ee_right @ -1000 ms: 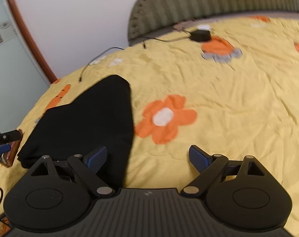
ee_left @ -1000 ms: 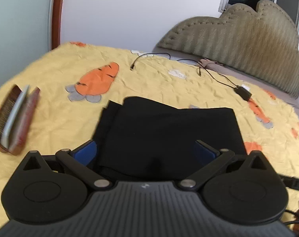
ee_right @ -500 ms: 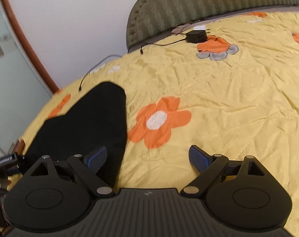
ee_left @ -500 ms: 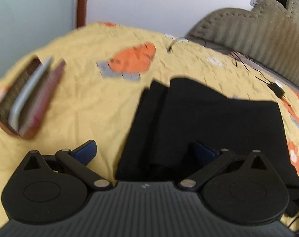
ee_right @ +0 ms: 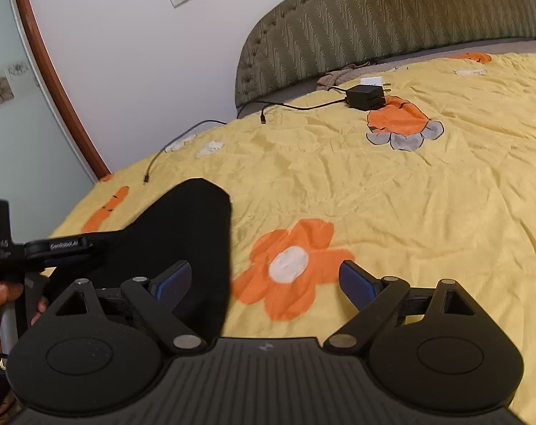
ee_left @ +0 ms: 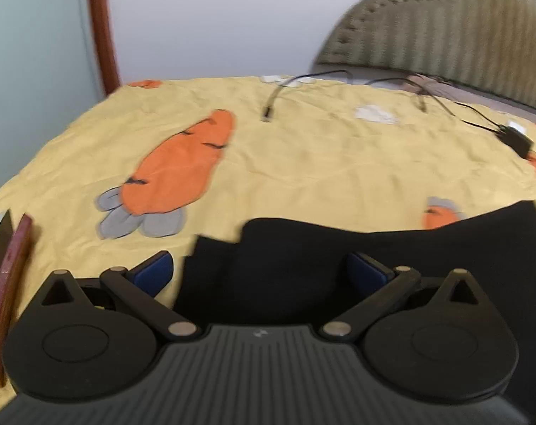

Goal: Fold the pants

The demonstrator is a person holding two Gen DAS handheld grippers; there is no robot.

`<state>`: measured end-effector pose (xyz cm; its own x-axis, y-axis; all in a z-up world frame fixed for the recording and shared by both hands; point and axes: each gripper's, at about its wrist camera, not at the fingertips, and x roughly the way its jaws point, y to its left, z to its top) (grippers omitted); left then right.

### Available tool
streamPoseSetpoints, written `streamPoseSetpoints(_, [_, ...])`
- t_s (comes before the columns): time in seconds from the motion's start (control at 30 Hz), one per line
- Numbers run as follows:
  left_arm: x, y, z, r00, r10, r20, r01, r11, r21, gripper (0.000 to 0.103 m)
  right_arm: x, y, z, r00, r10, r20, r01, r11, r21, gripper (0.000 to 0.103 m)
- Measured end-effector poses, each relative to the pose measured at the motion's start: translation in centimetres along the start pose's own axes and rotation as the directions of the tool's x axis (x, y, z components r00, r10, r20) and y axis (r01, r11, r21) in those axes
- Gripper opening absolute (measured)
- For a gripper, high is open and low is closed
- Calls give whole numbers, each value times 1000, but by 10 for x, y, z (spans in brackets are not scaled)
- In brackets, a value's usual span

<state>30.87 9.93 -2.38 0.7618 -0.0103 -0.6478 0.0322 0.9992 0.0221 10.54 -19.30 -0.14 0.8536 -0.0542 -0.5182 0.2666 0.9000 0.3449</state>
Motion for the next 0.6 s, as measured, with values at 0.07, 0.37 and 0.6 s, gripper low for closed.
streamPoseSetpoints(0.07, [-2,18,-8,1000,-3,3,4,999,-55,103,7,-1,8,1000,-2,7,2,1000,-6,91])
streamPoseSetpoints(0.37, [-10,32,-22,999,7,53,-4,998,-56,103,-4,26,-5,995,23,-92,-34,992,-120,91])
streamPoseSetpoints(0.6, [-1,42,-22,999,-33,32,36,992,-121,103,-41,51,-40,996,-58,-73,36,961,-272,91])
